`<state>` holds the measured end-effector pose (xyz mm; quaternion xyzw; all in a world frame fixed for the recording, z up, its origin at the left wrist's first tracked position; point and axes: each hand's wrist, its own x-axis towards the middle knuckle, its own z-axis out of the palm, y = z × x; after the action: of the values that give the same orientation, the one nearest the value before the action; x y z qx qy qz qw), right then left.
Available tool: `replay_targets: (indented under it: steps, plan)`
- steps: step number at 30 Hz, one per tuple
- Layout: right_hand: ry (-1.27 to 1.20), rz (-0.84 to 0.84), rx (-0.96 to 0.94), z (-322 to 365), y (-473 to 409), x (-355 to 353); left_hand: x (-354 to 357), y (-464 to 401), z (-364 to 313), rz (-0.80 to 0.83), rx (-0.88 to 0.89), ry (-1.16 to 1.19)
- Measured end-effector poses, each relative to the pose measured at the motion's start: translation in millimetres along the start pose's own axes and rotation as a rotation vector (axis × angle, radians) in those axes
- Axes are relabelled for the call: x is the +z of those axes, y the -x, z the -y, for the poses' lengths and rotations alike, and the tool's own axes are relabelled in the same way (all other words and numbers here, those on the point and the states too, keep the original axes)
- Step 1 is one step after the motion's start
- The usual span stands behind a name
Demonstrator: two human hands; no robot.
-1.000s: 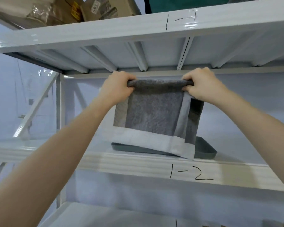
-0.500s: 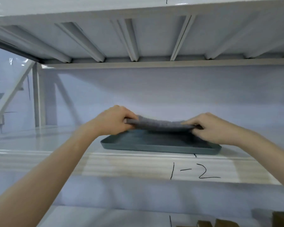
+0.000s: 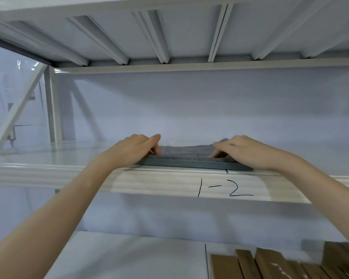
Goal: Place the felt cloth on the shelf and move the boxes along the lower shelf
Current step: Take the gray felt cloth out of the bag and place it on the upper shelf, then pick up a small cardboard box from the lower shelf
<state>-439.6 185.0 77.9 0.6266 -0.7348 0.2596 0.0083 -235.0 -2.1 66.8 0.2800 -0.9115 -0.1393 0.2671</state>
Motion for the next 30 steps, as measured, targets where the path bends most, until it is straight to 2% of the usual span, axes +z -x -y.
replay_targets:
  steps: [2, 3, 7, 10, 12, 16, 18, 24, 30]
  plan:
    - [0.107, 0.002, -0.018, 2, -3, 4, 7, -4, -6, -0.045, 0.005, -0.162]
    - [0.164, 0.034, -0.018, 2, -4, 6, 10, -5, -8, -0.017, 0.002, -0.201]
    - [0.221, 0.214, 0.114, 4, 2, 4, 11, -1, -22, 0.254, -0.048, -0.171]
    - [0.248, 0.212, 0.122, 5, 4, 3, 9, -1, -24, 0.288, -0.045, -0.21]
    - [0.232, 0.152, 0.111, 5, 5, 6, 11, 1, -23, 0.218, -0.033, -0.251]
    - [0.265, -0.133, 0.003, -8, 14, 15, 25, 13, -28, -0.129, 0.078, -0.284]
    - [0.256, -0.223, -0.029, -10, 23, 16, 30, 20, -34, -0.215, 0.123, -0.256]
    - [0.24, -0.316, -0.13, -11, 65, 12, 48, 52, -69, -0.266, 0.229, -0.169]
    - [0.276, -0.241, -0.179, -21, 116, 15, 84, 78, -106, -0.217, 0.357, -0.103]
